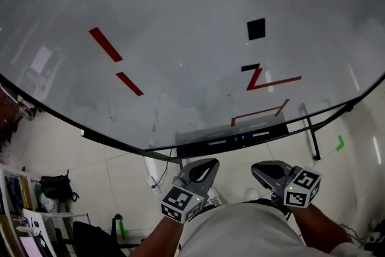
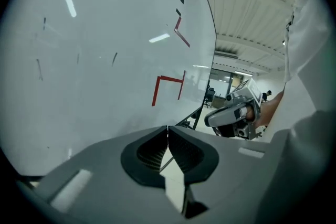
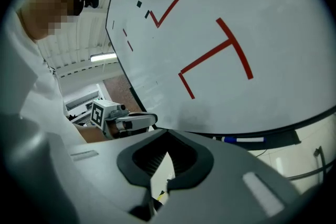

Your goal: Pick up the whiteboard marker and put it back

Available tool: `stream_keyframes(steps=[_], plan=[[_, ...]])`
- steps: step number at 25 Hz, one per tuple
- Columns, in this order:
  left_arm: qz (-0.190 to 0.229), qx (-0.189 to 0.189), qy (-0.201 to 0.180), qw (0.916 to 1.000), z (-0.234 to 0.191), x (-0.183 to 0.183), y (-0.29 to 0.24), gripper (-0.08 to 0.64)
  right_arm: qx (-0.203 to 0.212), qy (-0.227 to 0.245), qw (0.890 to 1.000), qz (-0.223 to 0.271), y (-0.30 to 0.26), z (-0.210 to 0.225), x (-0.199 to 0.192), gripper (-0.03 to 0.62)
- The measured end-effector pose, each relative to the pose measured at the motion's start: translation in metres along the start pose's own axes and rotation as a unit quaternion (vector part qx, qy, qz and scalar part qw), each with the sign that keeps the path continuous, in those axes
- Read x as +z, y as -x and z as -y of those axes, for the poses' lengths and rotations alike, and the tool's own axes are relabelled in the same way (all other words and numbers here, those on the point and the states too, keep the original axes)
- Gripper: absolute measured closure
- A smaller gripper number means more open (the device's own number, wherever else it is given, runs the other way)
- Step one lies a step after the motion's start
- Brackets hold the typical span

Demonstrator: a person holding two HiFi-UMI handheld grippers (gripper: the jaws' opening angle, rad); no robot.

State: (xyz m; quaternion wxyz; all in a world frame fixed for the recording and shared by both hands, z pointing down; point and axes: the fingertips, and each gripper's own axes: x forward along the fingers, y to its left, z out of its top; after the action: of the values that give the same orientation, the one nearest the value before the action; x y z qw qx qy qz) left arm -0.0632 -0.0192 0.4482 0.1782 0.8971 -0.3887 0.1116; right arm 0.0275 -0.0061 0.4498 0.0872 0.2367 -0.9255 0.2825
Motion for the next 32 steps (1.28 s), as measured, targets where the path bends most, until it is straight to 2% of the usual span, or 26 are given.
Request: stream_keyframes(steps=[6,11,18,21,24,26,32], plan=[[-0.021,-0.025,-0.074,0.9967,-0.021,-0.007,0.001,0.538,-0.045,-0.004,0.999,0.025,-0.017,-0.003,0.01,0.591],[-0.055,-0.01,-0.14,0.9886,-0.039,-0.018,-0.008,0.538,-0.051,-0.016,0.998,0.022,-0.022,0.004,0.008,0.591],[-0.133,0.018,-0.271,0.9531,-0.051,-0.039,-0.032,0.525,-0.037,-0.011,0.999,-0.002,-0.022,0.02,0.01,0.591],[-0.168,0.034,-0.331,0.928,-0.055,-0.051,-0.043,0.525,-0.025,-0.008,1.0,-0.015,-0.021,0.027,0.009,0.591],[-0.207,0.034,-0.364,0.9076,-0.055,-0.065,-0.05,0.52,-0.014,-0.008,1.0,-0.02,-0.02,0.027,0.007,0.591],[-0.223,0.034,-0.374,0.8996,-0.054,-0.07,-0.054,0.518,-0.01,-0.009,1.0,-0.018,-0.017,0.027,0.006,0.591],[-0.249,0.037,-0.387,0.887,-0.053,-0.073,-0.06,0.506,-0.009,-0.013,1.0,-0.014,-0.007,0.03,0.003,0.591]])
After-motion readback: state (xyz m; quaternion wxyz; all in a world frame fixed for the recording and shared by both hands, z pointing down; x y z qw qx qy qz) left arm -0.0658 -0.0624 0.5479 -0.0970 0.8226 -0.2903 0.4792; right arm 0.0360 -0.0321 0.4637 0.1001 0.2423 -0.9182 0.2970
